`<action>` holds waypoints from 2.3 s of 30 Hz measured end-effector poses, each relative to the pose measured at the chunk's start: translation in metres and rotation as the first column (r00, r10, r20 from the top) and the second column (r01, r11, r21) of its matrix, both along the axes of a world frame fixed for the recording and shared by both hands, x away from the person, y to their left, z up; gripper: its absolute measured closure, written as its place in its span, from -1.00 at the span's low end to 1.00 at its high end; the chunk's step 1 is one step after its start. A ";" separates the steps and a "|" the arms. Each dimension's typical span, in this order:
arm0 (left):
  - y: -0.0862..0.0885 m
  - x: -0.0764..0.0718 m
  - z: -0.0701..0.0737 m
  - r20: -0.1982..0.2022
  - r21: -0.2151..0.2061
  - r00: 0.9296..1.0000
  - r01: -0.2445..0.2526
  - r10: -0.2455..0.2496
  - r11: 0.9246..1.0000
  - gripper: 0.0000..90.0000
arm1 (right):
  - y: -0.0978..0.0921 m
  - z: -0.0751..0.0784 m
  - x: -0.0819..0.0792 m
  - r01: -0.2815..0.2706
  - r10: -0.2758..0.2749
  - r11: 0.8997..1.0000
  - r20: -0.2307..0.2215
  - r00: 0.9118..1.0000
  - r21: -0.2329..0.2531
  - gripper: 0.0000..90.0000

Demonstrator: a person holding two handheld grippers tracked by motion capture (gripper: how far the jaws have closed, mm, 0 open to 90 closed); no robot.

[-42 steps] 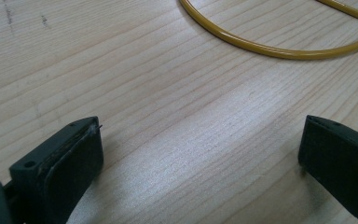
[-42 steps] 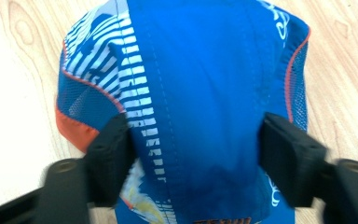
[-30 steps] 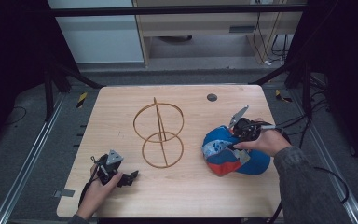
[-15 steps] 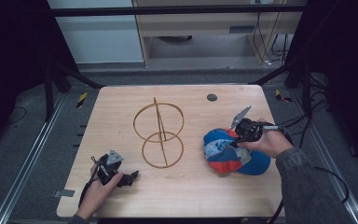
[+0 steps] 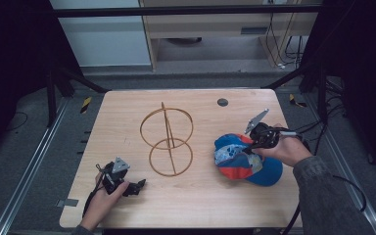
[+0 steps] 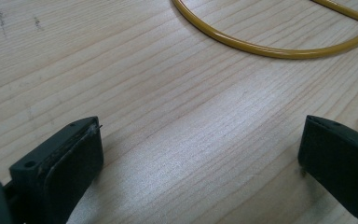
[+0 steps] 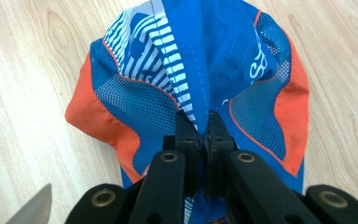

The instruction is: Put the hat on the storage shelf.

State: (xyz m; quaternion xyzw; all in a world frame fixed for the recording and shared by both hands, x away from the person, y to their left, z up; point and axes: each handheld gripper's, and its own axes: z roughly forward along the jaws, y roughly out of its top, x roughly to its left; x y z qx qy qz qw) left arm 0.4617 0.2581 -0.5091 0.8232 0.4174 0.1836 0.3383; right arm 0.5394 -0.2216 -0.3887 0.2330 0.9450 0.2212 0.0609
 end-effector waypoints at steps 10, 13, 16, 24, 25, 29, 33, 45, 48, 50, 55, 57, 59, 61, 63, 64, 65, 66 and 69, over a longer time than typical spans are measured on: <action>0.000 0.000 0.000 0.000 0.000 1.000 0.001 -0.001 1.000 -1.00 | -0.002 0.027 -0.002 0.016 -0.016 1.000 0.023 1.000 0.016 0.95; 0.000 0.000 0.000 0.000 0.000 1.000 0.002 -0.002 1.000 -1.00 | 0.000 0.043 -0.002 0.017 -0.018 0.999 0.048 0.999 0.029 0.95; 0.000 0.000 0.000 0.000 0.000 1.000 0.001 -0.001 1.000 -1.00 | 0.002 0.059 -0.003 0.017 -0.020 0.999 0.070 0.997 0.047 0.95; -0.001 0.000 0.000 0.003 -0.002 1.000 0.001 -0.001 1.000 -1.00 | 0.015 0.107 -0.006 0.002 -0.011 0.998 0.145 0.989 0.064 0.95; -0.001 0.000 0.000 0.003 -0.001 1.000 0.001 -0.001 1.000 -1.00 | 0.015 0.107 -0.006 0.002 -0.011 0.998 0.145 0.989 0.064 0.95; -0.001 0.000 0.000 0.003 0.000 1.000 0.004 -0.004 1.000 -1.00 | 0.026 0.132 -0.004 -0.016 0.003 0.997 0.185 0.983 0.069 0.95; -0.001 0.000 0.000 0.001 0.000 1.000 0.008 -0.008 1.000 -1.00 | 0.034 0.148 -0.003 -0.030 0.013 0.997 0.213 0.977 0.077 0.95; -0.001 -0.001 0.000 -0.001 -0.003 1.000 0.009 -0.009 1.000 -1.00 | 0.053 0.182 -0.002 -0.061 0.023 0.990 0.280 0.960 0.128 0.95; -0.001 -0.001 0.000 -0.002 -0.003 1.000 0.009 -0.009 1.000 -1.00 | 0.061 0.189 -0.003 -0.076 0.032 0.987 0.293 0.956 0.140 0.95; -0.001 -0.001 0.000 -0.001 -0.003 1.000 0.009 -0.009 1.000 -1.00 | 0.067 0.192 -0.003 -0.087 0.041 0.985 0.298 0.954 0.145 0.95; -0.001 -0.001 0.000 -0.002 -0.003 1.000 0.009 -0.009 1.000 -1.00 | 0.081 0.198 -0.004 -0.114 0.059 0.981 0.314 0.947 0.159 0.95; -0.001 -0.001 0.000 -0.002 -0.003 1.000 0.010 -0.010 1.000 -1.00 | 0.084 0.200 -0.004 -0.119 0.064 0.980 0.319 0.946 0.159 0.95; -0.002 -0.001 0.000 0.001 0.000 1.000 0.012 -0.012 1.000 -1.00 | 0.093 0.204 -0.003 -0.135 0.075 0.977 0.325 0.943 0.165 0.95; -0.002 -0.001 0.000 -0.001 -0.005 1.000 0.012 -0.012 1.000 -1.00 | 0.098 0.206 -0.003 -0.144 0.084 0.976 0.329 0.941 0.162 0.95; -0.003 -0.002 0.000 -0.002 -0.003 1.000 0.016 -0.016 1.000 -1.00 | 0.104 0.208 -0.004 -0.156 0.093 0.973 0.334 0.938 0.167 0.95; -0.003 -0.002 0.000 -0.002 -0.002 1.000 0.017 -0.017 1.000 -1.00 | 0.107 0.210 -0.003 -0.163 0.099 0.973 0.337 0.936 0.167 0.95; -0.003 -0.002 0.000 -0.002 -0.002 1.000 0.017 -0.017 1.000 -1.00 | 0.111 0.211 -0.004 -0.166 0.101 0.972 0.339 0.935 0.166 0.95; -0.003 -0.002 0.000 -0.001 0.000 1.000 0.018 -0.018 1.000 -1.00 | 0.114 0.211 -0.003 -0.171 0.106 0.971 0.340 0.935 0.168 0.95; -0.003 -0.002 0.000 -0.001 -0.001 1.000 0.018 -0.018 1.000 -1.00 | 0.124 0.215 -0.003 -0.184 0.115 0.967 0.346 0.931 0.174 0.95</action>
